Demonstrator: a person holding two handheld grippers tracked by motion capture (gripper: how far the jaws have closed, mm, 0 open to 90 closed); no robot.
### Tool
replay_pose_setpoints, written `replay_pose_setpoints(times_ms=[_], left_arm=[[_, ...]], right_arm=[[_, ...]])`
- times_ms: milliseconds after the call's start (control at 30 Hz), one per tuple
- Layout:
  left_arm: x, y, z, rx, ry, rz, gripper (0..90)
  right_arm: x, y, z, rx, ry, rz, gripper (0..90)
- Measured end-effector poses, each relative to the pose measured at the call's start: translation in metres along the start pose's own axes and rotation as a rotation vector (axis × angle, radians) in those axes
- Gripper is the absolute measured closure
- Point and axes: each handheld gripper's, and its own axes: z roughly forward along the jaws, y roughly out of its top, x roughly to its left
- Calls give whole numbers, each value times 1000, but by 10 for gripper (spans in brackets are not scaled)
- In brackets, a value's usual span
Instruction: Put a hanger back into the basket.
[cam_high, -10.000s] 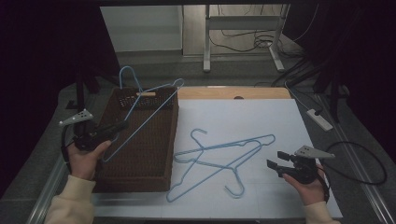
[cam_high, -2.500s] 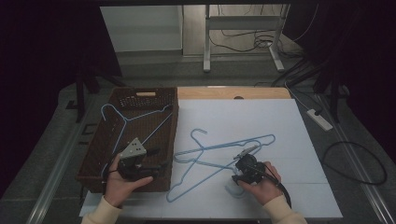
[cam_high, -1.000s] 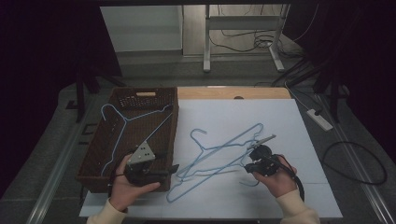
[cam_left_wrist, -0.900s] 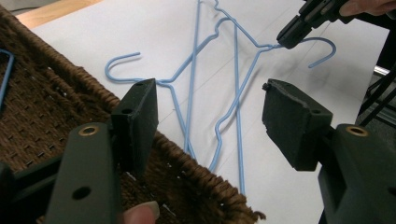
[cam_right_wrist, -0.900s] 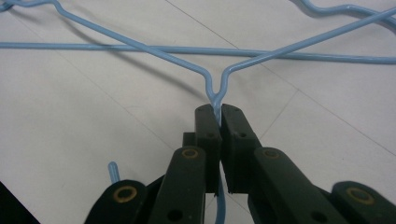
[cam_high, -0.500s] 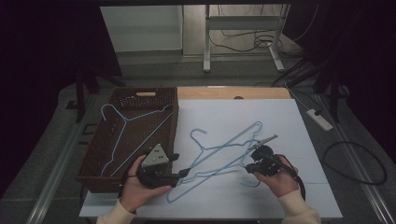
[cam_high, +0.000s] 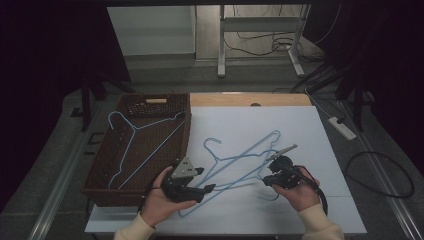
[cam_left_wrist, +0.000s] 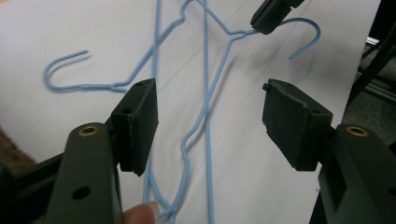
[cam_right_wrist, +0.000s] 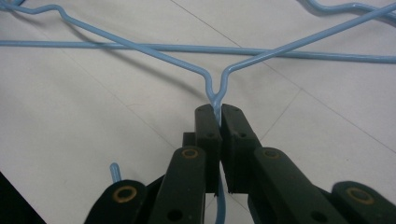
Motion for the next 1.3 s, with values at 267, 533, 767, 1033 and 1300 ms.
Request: replay_pose_setpoints(times_ms=[267, 533, 767, 1033, 1300], left_arm=[[-10, 8, 25, 44, -11, 18, 369], [-22, 13, 46, 86, -24, 30, 366], [-29, 17, 70, 146, -35, 56, 359], [-24, 18, 98, 197, -27, 51, 363], [-16, 17, 112, 225, -12, 37, 425]], right_arm=[[0, 0, -1, 2, 2, -2, 864], [1, -1, -3, 1, 5, -9, 863], [3, -1, -4, 0, 10, -8, 864], [2, -1, -6, 2, 14, -11, 864], [3, 0, -9, -7, 16, -15, 863]])
